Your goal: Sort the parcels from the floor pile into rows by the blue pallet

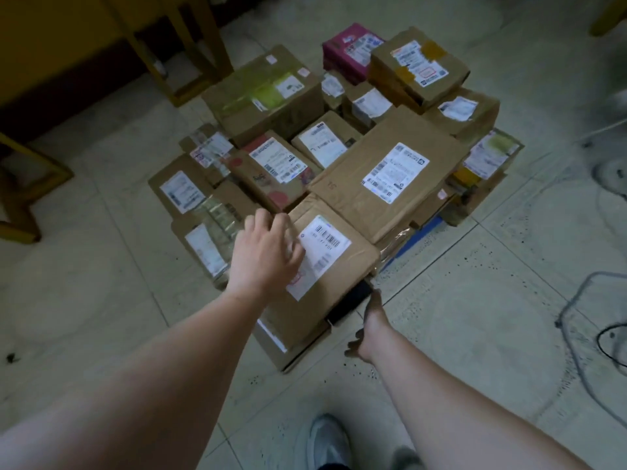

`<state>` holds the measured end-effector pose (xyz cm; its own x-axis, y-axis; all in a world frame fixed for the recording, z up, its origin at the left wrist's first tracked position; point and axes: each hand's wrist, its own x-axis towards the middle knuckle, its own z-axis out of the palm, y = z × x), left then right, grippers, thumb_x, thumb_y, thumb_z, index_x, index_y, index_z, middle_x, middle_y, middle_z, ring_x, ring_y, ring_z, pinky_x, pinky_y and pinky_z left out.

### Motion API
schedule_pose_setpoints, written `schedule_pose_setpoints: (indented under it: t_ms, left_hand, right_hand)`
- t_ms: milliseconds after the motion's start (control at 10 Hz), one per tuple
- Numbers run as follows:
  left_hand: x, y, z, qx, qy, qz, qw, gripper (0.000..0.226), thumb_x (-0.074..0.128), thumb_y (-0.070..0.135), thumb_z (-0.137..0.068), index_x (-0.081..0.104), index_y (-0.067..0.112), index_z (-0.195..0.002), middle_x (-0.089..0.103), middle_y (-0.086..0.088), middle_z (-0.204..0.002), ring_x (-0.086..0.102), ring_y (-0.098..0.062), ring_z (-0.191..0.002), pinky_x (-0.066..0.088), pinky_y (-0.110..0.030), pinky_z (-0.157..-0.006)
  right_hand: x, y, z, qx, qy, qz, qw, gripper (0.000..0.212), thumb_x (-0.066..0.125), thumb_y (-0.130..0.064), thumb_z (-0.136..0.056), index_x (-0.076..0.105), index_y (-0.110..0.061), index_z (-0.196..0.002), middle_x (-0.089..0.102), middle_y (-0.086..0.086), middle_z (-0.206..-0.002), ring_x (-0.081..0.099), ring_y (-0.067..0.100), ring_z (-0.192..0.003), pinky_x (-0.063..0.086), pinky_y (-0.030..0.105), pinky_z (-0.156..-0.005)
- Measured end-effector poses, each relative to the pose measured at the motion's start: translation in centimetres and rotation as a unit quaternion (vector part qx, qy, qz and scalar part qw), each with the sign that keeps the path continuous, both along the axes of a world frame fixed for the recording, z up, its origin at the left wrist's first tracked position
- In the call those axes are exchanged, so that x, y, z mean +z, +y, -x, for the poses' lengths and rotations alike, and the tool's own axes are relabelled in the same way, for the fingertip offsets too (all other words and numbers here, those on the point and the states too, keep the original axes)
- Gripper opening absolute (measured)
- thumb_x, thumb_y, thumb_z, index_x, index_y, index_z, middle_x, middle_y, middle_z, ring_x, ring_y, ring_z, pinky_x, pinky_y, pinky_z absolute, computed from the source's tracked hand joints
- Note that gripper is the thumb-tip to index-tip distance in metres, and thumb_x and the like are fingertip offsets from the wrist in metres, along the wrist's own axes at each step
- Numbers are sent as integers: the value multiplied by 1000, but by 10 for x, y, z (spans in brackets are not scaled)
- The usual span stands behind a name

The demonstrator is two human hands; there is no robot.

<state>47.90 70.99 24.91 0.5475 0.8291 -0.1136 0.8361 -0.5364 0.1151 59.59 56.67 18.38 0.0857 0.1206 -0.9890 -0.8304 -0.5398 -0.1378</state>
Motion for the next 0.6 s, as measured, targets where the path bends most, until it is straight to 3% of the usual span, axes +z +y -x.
schedule_pose_setpoints:
  t_ms: [100,200,300,400,500,600]
  left_hand:
    - [-13,-19,21,-29,-16,-16,999,58,45,48,-86,45,18,-135,47,-7,-117,45,-26,-108,44,-37,-95]
    - [-18,-27,32,-51,-31,-30,998,57,48,45,-86,45,20,-137,46,-7,-120,44,-26,-111,41,-39,-100]
    - [-20,-30,48,-69,-25,-28,997,65,42,50,-84,43,19,-141,44,-5,-127,42,-27,-119,39,-42,-105]
    - [-21,-41,63,-62,-16,3,998,69,41,50,-86,36,20,-148,37,-3,-141,34,-25,-131,30,-43,-114]
    - [-12,-44,65,-50,-35,48,997,70,45,46,-90,27,22,-153,28,-2,-153,23,-23,-141,22,-40,-119]
    - [5,-47,70,-55,9,126,990,78,50,45,-92,11,26,-157,10,1,-163,10,-19,-149,15,-34,-120]
  right_hand:
    - [-18,7,24,18,41,-4,999,100,21,-86,-82,7,-23,-158,12,11,-164,13,39,-148,8,62,-117]
    - [-33,9,38,3,60,-55,997,98,22,-87,-81,24,-22,-155,29,14,-158,29,41,-143,23,64,-110]
    - [-43,12,46,-50,48,-109,992,88,29,-85,-82,45,-24,-144,52,16,-140,51,39,-125,48,59,-86]
    - [-47,6,50,-56,38,-142,987,83,28,-81,-86,46,-23,-142,52,19,-139,52,41,-122,51,57,-84]
    - [-34,7,49,-53,56,-115,990,82,23,-78,-89,40,-21,-146,43,20,-148,45,42,-130,43,53,-95]
    - [-2,11,54,45,-39,-33,998,67,15,-56,-101,32,-16,-151,35,11,-156,36,36,-139,31,48,-110]
